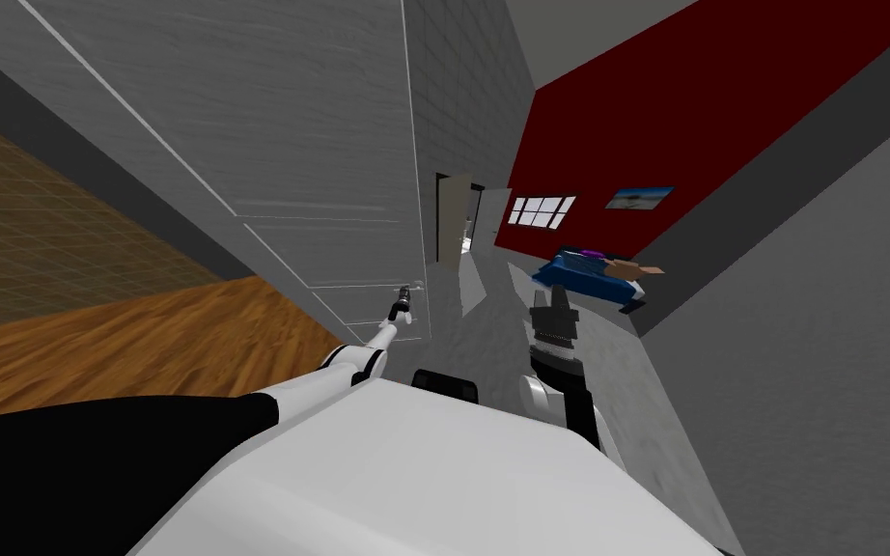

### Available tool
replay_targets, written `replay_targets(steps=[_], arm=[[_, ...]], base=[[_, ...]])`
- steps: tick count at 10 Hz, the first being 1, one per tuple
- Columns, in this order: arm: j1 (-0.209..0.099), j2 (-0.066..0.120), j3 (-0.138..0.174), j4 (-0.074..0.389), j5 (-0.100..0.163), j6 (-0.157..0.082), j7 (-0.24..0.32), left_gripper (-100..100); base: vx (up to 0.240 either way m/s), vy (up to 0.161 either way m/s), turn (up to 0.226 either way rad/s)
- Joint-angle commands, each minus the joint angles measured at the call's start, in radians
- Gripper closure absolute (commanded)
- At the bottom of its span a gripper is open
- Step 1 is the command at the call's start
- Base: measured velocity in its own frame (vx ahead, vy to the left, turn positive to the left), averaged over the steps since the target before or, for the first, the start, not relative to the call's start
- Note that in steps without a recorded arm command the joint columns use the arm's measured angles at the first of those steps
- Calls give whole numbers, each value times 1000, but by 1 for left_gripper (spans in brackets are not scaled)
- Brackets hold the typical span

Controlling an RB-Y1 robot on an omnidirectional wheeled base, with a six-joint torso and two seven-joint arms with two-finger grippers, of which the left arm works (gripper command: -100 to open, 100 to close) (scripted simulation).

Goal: Push the door open

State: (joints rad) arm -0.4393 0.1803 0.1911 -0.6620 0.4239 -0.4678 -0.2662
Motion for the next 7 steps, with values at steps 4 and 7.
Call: replay_targets(steps=[4,7], arm=[[-3,17,34,8,12,-8,-10,100],[7,26,58,10,24,-11,-24,100]], base=[[158,-89,61],[134,-35,51]])
